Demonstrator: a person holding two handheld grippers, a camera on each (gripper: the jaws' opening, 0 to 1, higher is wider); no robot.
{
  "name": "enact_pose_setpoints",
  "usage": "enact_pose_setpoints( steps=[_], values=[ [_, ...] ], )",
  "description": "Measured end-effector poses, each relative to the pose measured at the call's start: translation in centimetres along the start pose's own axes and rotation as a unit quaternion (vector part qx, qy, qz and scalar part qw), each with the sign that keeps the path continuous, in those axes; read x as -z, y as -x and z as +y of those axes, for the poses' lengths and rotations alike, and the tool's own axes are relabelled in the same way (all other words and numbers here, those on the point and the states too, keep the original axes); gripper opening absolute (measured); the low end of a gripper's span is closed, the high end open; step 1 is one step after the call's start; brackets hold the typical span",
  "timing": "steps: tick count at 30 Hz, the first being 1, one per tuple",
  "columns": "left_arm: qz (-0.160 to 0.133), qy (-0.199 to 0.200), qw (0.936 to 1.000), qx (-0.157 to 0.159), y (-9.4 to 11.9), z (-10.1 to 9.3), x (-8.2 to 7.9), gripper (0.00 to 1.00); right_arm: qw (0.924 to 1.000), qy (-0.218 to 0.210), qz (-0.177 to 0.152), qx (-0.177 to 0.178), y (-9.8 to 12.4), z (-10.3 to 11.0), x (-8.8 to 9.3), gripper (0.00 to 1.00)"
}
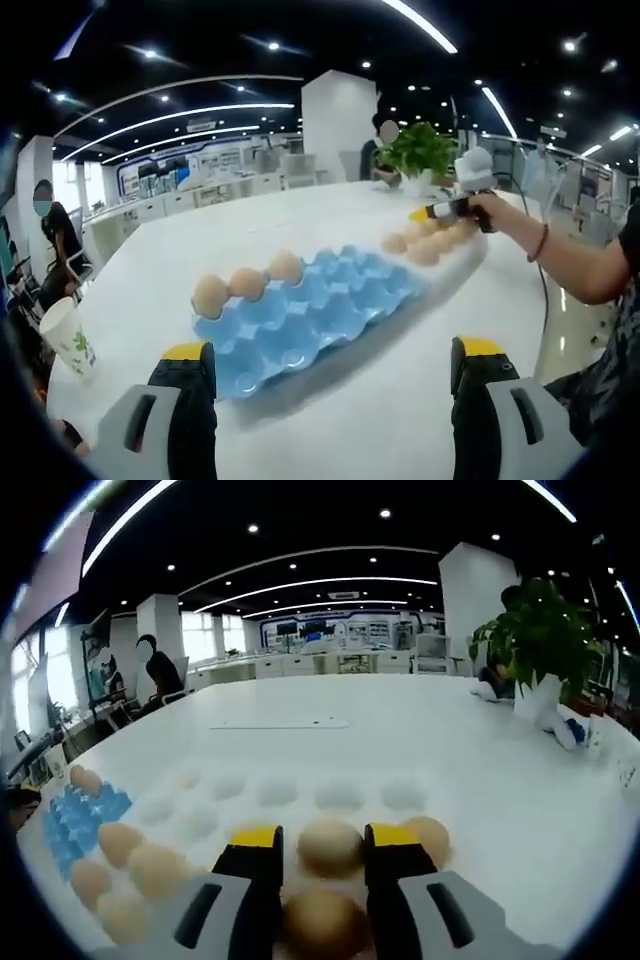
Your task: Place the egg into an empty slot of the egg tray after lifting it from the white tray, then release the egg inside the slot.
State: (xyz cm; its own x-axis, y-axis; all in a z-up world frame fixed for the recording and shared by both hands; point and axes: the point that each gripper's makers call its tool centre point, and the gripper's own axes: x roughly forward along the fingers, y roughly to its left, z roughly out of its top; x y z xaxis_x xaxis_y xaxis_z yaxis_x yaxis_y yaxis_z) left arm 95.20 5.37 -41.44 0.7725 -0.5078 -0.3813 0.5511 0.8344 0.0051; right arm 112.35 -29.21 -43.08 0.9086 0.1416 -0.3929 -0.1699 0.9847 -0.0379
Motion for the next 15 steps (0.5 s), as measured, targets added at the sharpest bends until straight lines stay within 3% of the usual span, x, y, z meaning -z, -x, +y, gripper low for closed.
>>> enact_pose_setpoints(
  steps=[4,15],
  values=[
    [0.002,0.006,1.0000,0.005,-0.12,0.07,0.08,1.00,0.9998,-0.022,-0.003,-0.003,0.05,0.29,-0.05,0.31],
    [0.006,0.008,0.9999,0.004,-0.11,0.27,0.33,1.00,0.9999,-0.007,-0.010,0.001,0.21,0.50,0.14,0.32]
  ],
)
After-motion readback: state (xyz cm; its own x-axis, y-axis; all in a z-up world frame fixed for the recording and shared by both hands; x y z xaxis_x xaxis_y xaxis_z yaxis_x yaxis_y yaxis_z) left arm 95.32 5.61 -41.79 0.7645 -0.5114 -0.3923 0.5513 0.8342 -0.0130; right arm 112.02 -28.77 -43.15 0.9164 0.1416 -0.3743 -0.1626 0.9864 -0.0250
